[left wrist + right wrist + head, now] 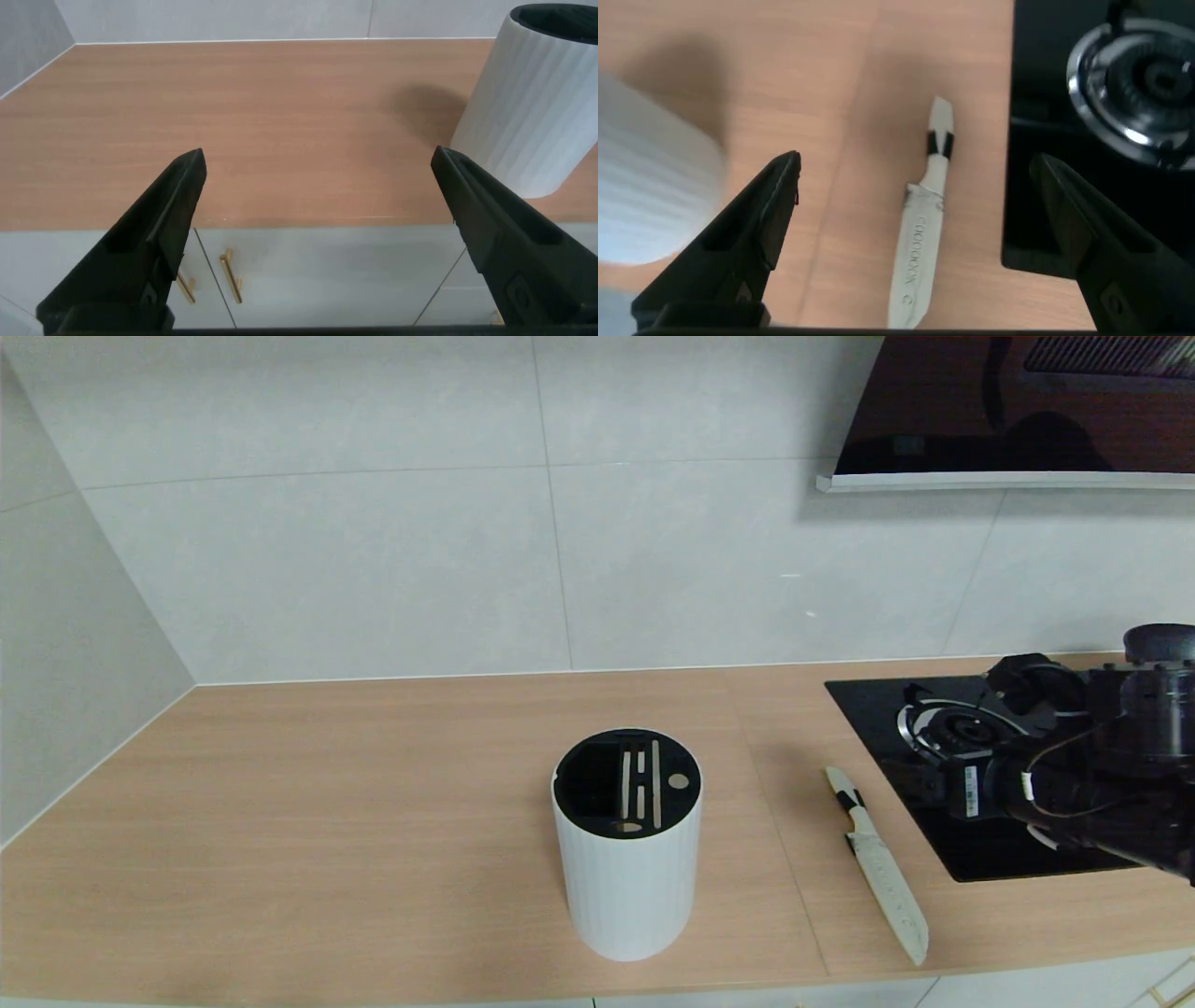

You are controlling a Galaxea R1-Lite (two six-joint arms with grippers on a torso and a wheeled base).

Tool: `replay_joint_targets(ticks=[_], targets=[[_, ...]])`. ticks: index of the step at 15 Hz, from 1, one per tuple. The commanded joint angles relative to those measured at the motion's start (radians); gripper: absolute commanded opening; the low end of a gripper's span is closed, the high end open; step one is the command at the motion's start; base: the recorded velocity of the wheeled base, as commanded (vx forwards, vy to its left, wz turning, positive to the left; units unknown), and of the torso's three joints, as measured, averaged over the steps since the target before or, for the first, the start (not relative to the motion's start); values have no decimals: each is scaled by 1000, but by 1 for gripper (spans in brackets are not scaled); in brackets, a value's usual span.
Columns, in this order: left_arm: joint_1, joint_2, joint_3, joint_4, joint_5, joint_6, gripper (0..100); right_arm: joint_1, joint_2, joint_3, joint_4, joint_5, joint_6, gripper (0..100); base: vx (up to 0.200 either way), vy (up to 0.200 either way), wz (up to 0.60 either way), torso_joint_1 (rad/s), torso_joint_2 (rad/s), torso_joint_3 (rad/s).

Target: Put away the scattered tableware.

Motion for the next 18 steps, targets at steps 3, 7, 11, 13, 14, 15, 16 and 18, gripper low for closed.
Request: replay_joint_targets(ticks=[3,7,11,13,14,15,16,18], targets=[[0,1,0,0,1,0,100,1,125,18,-39,-6,2,100,0,0,0,0,0,0],[0,1,0,0,1,0,100,2,188,21,-58,-7,3,100,0,0,0,0,0,0],[0,1,0,0,1,0,100,11,264,29,-115,-46,7,100,0,0,0,0,0,0],[0,1,0,0,1,0,100,19,285,33,-117,-46,7,100,0,0,0,0,0,0],[0,1,0,0,1,0,100,24,288,35,-117,-46,7,100,0,0,0,0,0,0],[0,1,0,0,1,0,100,25,294,35,-117,-46,8,100,0,0,0,0,0,0],[0,1,0,0,1,0,100,25,310,35,-118,-46,8,100,0,0,0,0,0,0],[0,1,0,0,1,0,100,27,329,33,-123,-46,8,100,0,0,0,0,0,0]])
